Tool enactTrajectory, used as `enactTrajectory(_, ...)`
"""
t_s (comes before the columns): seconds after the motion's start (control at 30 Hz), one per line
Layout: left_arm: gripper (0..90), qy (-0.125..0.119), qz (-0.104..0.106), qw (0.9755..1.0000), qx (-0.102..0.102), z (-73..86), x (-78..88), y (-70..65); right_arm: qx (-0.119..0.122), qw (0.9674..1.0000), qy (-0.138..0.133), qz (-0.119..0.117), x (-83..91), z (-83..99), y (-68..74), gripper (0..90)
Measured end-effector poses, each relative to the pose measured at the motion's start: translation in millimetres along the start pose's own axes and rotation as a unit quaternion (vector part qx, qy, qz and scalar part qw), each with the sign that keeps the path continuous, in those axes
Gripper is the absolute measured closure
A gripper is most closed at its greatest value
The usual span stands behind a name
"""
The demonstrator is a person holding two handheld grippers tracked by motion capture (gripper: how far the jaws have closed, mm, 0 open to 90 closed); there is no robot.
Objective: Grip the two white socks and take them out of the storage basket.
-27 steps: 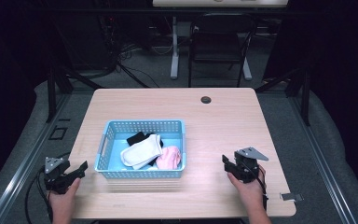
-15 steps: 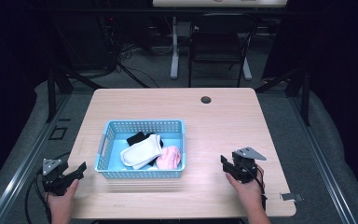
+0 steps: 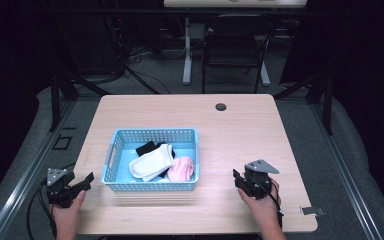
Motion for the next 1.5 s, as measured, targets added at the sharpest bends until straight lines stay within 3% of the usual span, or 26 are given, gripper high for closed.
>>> enactTrajectory(0.2,26.2,0.002,0.003,1.0,-0.001,-1.5,-2.7,-1.1,0.001,1.0,0.001,0.0,6.6,-7.5,7.4,57.0)
enactTrajectory(0.3,26.3,-0.002,0.005,1.0,0.0,-2.2,-3.7,-1.5,0.003,0.9999,-0.001,-0.01,14.8,-22.6,21.9,58.2)
enactTrajectory(0.47,26.2,-0.002,0.005,1.0,0.001,-2.4,-2.7,-0.6,0.012,0.9986,0.002,-0.052,18.8,-47.8,53.7,62.4)
enactTrajectory(0.6,26.3,-0.001,0.006,1.0,0.001,-2.2,-2.8,-0.3,0.021,0.9978,0.013,-0.062,10.5,-57.9,70.1,64.1)
enactTrajectory(0.63,26.2,-0.002,0.005,1.0,0.001,-2.5,-2.7,-0.6,0.023,0.9969,0.023,-0.072,3.5,-61.6,79.6,64.4)
enactTrajectory(0.87,26.3,-0.006,0.007,1.0,0.001,-2.8,-3.5,-1.4,0.042,0.9938,0.049,-0.091,-15.7,-66.5,103.4,64.3)
enactTrajectory(1.27,26.2,-0.006,0.008,1.0,0.001,-3.1,-3.7,-0.8,0.028,0.9872,0.106,-0.116,-57.0,-82.0,137.8,64.1)
enactTrajectory(1.37,26.2,-0.004,0.009,1.0,0.001,-3.1,-3.4,-0.6,0.019,0.9823,0.137,-0.126,-70.9,-82.2,150.5,66.8)
enactTrajectory(1.5,26.2,-0.008,0.009,0.9999,0.005,-3.1,-3.2,0.0,0.03,0.9795,0.158,-0.12,-85.1,-81.1,163.1,68.0)
Point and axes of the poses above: each handheld gripper's, and its own axes: x roughly backward along the jaws, z roughly out of its underside, y roughly to its left, the point moved 3 cm from there along -x, roughly forward along the jaws, and after that the axes turned 15 degrees about -x, right-handed, at the moved point
